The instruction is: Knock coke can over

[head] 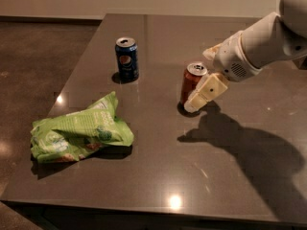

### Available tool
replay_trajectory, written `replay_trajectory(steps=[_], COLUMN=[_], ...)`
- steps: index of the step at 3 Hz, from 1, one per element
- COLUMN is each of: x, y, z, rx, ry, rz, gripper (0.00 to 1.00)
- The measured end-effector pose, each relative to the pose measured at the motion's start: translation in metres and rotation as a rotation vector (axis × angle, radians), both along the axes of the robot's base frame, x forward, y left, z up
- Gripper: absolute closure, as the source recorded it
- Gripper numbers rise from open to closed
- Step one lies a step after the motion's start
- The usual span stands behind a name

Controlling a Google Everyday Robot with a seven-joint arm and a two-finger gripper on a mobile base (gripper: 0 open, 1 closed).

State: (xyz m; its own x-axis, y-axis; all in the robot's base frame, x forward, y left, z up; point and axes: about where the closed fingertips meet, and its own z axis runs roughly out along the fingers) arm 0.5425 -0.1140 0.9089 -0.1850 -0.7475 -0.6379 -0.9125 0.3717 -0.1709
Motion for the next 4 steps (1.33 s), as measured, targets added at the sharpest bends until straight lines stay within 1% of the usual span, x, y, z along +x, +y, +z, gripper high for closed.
replay_trajectory(steps=[1, 2, 3, 4], x=[0.006, 0.010, 0.013, 0.011], y=[0.005, 0.008, 0.010, 0.007], z=[-0.005, -0.005, 0.003, 0.021], rx=[0.028, 0.052, 0.037, -0.050], ry=[0.008, 0.016, 0.020, 0.033], rz=[0.001, 0.009, 0.026, 0.045], gripper=[0.14, 0.37, 0.61, 0.83])
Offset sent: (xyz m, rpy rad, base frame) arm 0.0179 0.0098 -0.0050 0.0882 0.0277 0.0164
